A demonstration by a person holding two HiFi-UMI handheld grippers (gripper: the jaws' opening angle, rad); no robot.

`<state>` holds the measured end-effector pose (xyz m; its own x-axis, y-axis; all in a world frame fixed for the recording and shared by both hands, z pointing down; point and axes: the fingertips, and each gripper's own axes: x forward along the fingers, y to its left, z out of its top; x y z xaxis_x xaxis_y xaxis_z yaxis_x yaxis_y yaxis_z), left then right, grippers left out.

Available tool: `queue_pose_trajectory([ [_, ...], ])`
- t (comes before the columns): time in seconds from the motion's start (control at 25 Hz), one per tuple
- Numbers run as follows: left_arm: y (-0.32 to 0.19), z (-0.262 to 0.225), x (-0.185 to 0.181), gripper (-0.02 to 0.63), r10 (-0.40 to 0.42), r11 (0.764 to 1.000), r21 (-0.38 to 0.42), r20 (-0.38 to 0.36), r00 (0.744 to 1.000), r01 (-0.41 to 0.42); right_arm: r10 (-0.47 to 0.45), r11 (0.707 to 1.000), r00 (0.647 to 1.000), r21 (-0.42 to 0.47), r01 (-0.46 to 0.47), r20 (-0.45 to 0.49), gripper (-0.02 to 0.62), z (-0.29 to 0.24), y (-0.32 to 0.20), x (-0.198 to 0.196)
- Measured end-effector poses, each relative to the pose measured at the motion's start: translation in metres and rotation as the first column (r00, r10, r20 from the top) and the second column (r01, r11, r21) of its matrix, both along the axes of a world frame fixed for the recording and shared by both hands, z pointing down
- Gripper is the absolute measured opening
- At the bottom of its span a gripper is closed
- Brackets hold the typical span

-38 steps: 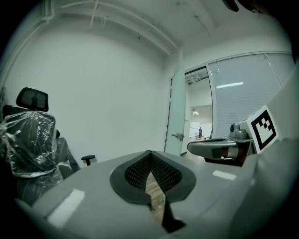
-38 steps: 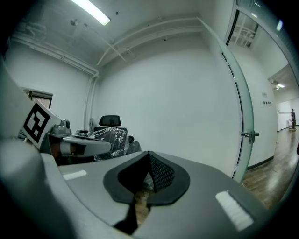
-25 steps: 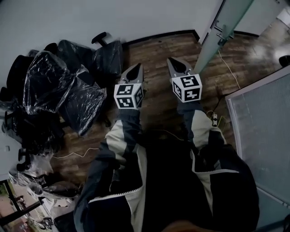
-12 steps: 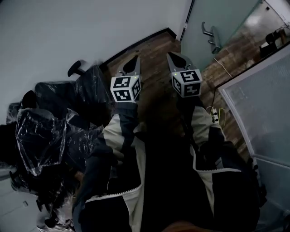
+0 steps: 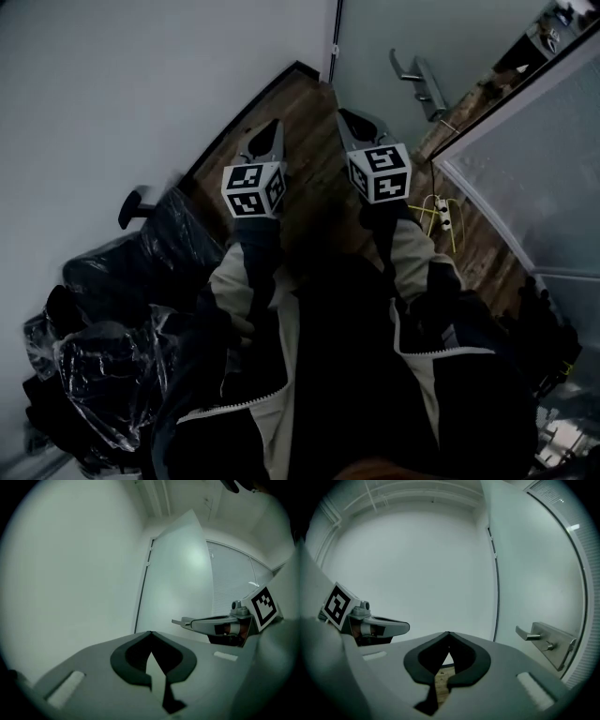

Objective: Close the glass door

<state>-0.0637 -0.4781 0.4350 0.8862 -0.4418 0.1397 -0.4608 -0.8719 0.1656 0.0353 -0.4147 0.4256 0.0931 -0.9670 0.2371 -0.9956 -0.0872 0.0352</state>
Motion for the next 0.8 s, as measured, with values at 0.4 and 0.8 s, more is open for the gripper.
queue_pose_trajectory([
  [0.4,-0.018,-0.004,0.127,0.006,0.149,0.989,0.014,0.010,0.989,-0.149,0.088,0.996,0.996,0.011,-0.088,-0.020,0.005,-0.005,-0.018,0.093],
  [0.8,-0.011,-0.009,0.236,0.006,0.352,0.936,0.011,0.008,0.936,-0.352,0.282,0.959,0.958,0.011,-0.282,-0.043,0.005,-0.009,0.007,0.178],
])
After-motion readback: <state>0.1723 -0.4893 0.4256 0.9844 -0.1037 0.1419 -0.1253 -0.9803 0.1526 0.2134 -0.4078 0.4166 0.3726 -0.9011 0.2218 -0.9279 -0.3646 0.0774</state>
